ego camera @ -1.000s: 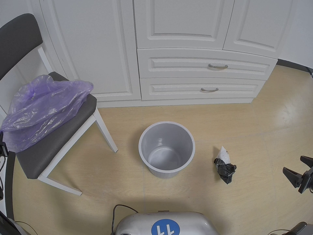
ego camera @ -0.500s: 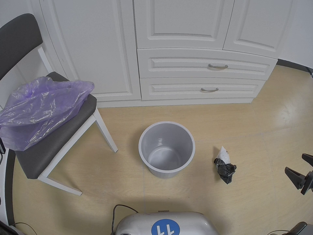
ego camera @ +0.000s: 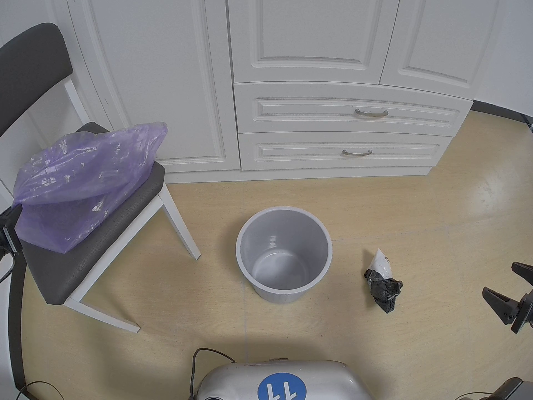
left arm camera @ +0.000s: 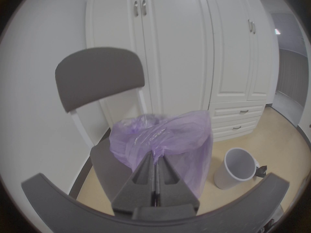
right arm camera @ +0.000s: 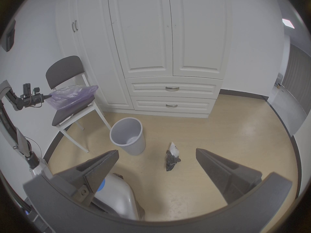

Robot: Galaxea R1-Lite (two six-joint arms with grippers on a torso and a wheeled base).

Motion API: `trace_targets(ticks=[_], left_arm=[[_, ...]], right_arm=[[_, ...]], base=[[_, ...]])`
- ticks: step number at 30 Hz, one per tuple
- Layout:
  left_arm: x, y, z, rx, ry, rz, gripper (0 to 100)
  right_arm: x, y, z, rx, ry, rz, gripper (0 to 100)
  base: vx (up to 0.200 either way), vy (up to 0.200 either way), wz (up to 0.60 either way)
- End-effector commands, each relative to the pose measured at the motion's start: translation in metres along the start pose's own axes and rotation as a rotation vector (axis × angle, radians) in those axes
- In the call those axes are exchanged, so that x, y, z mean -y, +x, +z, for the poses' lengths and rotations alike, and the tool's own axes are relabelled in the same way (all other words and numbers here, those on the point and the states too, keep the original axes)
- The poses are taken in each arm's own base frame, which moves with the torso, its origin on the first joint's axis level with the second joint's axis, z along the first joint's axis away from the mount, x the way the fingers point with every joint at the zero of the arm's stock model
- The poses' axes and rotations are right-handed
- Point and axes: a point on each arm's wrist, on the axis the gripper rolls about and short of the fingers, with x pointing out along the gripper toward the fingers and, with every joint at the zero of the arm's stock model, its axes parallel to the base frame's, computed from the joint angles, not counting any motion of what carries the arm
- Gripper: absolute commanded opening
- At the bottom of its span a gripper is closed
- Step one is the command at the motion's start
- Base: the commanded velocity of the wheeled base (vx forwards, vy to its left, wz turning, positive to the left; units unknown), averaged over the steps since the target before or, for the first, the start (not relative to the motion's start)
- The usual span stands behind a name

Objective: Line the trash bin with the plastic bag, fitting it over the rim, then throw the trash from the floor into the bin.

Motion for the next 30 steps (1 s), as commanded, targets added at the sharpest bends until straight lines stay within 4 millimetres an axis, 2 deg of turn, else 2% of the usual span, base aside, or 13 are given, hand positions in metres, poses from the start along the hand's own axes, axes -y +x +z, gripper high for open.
trace_targets(ticks=[1,3,5,6,7,10,13,18,23,30], left_arm=[[0.016,-0.016,0.02,0.103,0.038,-0.063,0],[0.029,-0.022,0.026,0.133,0.036,-0.138,0],[0.03,-0.022,0.026,0.133,0.035,-0.143,0],[0.041,-0.029,0.037,0.161,0.035,-0.211,0],[0.042,-0.03,0.038,0.162,0.035,-0.215,0],[0.053,-0.039,0.042,0.145,0.011,-0.283,0],[0.064,-0.046,0.043,0.111,-0.037,-0.382,0],[0.068,-0.049,0.041,0.098,-0.058,-0.374,0],[0.068,-0.052,0.037,0.09,-0.06,-0.351,0],[0.068,-0.043,0.037,0.067,-0.065,-0.347,0]], right_arm=[[-0.001,-0.001,0.005,0.029,-0.028,0.023,100],[-0.003,-0.003,0.011,0.064,-0.071,0.062,100],[-0.003,-0.003,0.011,0.066,-0.074,0.064,100],[-0.007,-0.002,0.016,0.072,-0.1,0.123,100],[-0.007,-0.001,0.017,0.069,-0.102,0.129,100],[-0.01,0.004,0.023,0.056,-0.084,0.167,100],[-0.015,0.012,0.032,0.036,0.011,0.226,100],[-0.02,0.018,0.054,0.042,0.131,0.24,100],[-0.02,0.015,0.055,0.052,0.147,0.242,100],[-0.021,0.01,0.055,0.068,0.14,0.265,100]], base=[[0.0,0.0,0.0],[0.0,0.0,0.0],[0.0,0.0,0.0],[0.0,0.0,0.0],[0.0,0.0,0.0],[0.0,0.0,0.0],[0.0,0.0,0.0],[0.0,0.0,0.0],[0.0,0.0,0.0],[0.0,0.0,0.0]])
